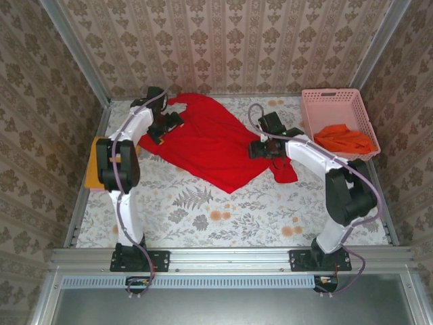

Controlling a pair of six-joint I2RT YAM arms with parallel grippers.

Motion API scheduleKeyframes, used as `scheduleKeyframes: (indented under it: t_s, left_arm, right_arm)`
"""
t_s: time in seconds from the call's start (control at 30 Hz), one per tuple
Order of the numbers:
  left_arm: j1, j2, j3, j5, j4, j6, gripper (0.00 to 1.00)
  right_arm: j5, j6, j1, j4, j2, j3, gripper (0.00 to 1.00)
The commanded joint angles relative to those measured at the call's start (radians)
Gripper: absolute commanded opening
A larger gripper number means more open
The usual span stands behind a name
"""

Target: Fold and stack the t-shirts

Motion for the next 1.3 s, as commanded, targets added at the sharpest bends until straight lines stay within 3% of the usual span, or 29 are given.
scheduleKeyframes:
  t_s: [0.0,0.17,0.3,0.57,0.7,0.8,0.9,1.2,1.27]
  left_arm:
    - [-0.036,-0.152,-0.176,-0.031,0.051,-0.163,0.95]
    - [-0.138,-0.291,-0.418,-0.019,0.126,-0.391,0.93]
    - [-0.242,-0.3,-0.439,-0.042,0.124,-0.437,0.88]
    - [-0.374,-0.265,-0.495,-0.144,0.172,-0.464,0.78]
    - [-0.421,-0.256,-0.521,-0.199,0.187,-0.487,0.74]
    - [-0.452,-0.23,-0.538,-0.214,0.257,-0.49,0.66]
    - [-0.481,-0.192,-0.532,-0.251,0.286,-0.486,0.55]
    - [-0.51,-0.184,-0.608,-0.337,0.345,-0.499,0.02]
    - [-0.504,-0.204,-0.616,-0.359,0.336,-0.466,0.0]
  right_arm:
    - [0.046,-0.161,0.014,-0.076,0.099,0.11,0.67]
    - [-0.006,-0.242,0.032,-0.082,0.222,0.227,0.69]
    - [-0.014,-0.27,0.061,-0.125,0.319,0.328,0.67]
    - [-0.013,-0.285,0.07,-0.133,0.409,0.374,0.53]
    - [-0.022,-0.291,0.061,-0.124,0.411,0.362,0.35]
    - [0.007,-0.279,0.046,-0.106,0.398,0.353,0.15]
    - [0.0,-0.269,0.025,-0.055,0.363,0.33,0.01]
    - [-0.002,-0.198,-0.04,0.085,0.208,0.221,0.0]
    - [0.001,-0.18,-0.061,0.093,0.171,0.194,0.0]
